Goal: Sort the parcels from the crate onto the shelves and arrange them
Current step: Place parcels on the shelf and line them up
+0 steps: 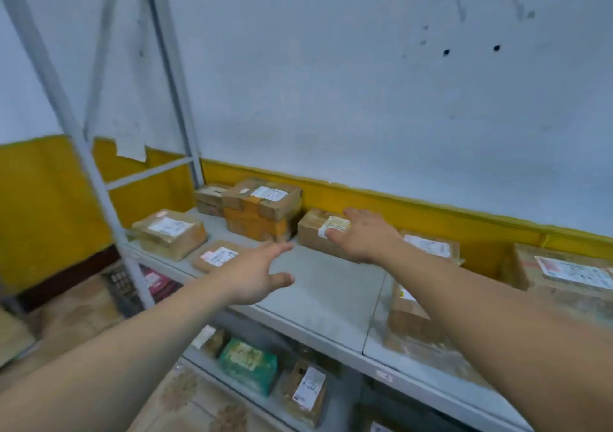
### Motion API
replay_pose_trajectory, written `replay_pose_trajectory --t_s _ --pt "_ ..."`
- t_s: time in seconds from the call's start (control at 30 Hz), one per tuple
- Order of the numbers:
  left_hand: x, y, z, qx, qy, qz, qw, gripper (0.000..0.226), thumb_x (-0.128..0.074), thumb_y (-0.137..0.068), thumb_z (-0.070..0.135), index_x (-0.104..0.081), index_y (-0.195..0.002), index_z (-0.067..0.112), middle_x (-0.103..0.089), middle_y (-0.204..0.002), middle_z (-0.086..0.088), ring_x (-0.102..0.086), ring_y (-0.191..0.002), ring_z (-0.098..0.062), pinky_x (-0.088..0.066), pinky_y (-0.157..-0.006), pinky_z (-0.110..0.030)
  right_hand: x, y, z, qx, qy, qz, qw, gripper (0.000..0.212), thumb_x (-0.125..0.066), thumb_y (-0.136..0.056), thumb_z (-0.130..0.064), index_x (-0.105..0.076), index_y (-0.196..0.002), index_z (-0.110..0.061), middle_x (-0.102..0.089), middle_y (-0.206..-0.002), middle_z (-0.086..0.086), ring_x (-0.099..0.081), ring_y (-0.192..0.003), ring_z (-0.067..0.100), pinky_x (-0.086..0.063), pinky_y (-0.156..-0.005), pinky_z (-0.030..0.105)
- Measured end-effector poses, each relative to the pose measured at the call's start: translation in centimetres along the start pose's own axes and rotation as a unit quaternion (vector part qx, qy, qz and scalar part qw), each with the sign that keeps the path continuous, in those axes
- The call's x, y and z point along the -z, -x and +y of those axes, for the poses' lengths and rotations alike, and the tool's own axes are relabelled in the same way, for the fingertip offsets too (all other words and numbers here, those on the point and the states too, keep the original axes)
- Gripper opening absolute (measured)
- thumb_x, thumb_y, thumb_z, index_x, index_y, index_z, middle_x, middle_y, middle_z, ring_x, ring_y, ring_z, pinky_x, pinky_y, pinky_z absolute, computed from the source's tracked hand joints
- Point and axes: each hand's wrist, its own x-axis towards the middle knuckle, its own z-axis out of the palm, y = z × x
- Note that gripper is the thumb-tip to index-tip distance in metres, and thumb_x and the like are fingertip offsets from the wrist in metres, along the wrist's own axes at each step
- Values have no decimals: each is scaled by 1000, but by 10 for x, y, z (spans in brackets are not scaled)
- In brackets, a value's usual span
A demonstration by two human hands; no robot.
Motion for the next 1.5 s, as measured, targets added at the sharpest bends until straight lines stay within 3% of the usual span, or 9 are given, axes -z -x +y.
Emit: replay_pose_trajectory --t_s 0.1,0.3,0.47,0.63,0.83,1.03,1.23,1.5 --pt "35 49 -71 36 -4 27 999 67 -60 -91 45 -28 -150 35 -29 -157 8 -31 -140 -14 -26 -113 -30 -17 -9 -99 62 0 -5 998 67 -40 -95 -64 -39 -146 -20 -46 -147 11 -45 -132 30 -39 -103 40" --pt "80 150 -210 145 -14 51 988 68 -60 -91 46 -29 -150 32 -35 -152 6 -44 -130 -13 -39 -105 -30 -65 -14 -280 154 -42 -60 985 72 -45 -94 -63 -33 -152 -22 -41 -154 6 -43 -136 29 -40 -108 43" --pt "95 208 -301 206 2 66 976 65 -61 -91 45 -33 -148 32 -38 -150 6 -40 -135 -15 -35 -110 -32 -107 -30 -402 219 -7 -85 972 76 -43 -93 -67 -31 -153 -22 -40 -154 9 -42 -136 31 -37 -109 43" --pt "105 226 -387 277 24 75 958 67 -59 -93 43 -28 -151 29 -29 -157 4 -31 -142 -17 -29 -114 -32 -142 -60 -497 277 -14 -121 953 71 -44 -97 -62 -32 -152 -18 -38 -155 10 -42 -137 31 -40 -108 44" --pt "126 199 -501 329 51 73 940 68 -60 -93 40 -27 -151 29 -30 -157 1 -33 -140 -20 -32 -114 -36 -199 -146 -594 317 -2 -142 938 74 -39 -98 -63 -25 -156 -19 -35 -156 10 -41 -138 32 -40 -106 43" --pt "171 164 -605 341 48 67 936 65 -58 -94 39 -27 -151 28 -31 -155 0 -34 -139 -20 -31 -111 -32 -230 -240 -690 320 -3 -161 933 72 -40 -97 -63 -32 -150 -16 -43 -148 13 -47 -129 34 -45 -101 46" --pt "211 124 -707 316 26 48 947 67 -58 -94 40 -27 -152 25 -32 -155 -1 -33 -139 -20 -30 -111 -30 -253 -315 -761 289 8 -154 945 71 -41 -97 -62 -30 -153 -18 -40 -153 10 -44 -135 31 -42 -105 44" --pt "247 27 -867 225 49 -10 973 64 -57 -95 38 -29 -151 24 -33 -155 0 -34 -139 -19 -30 -107 -26 -316 -428 -822 142 12 -181 973 75 -41 -97 -63 -28 -153 -15 -36 -156 12 -41 -137 33 -42 -107 45"
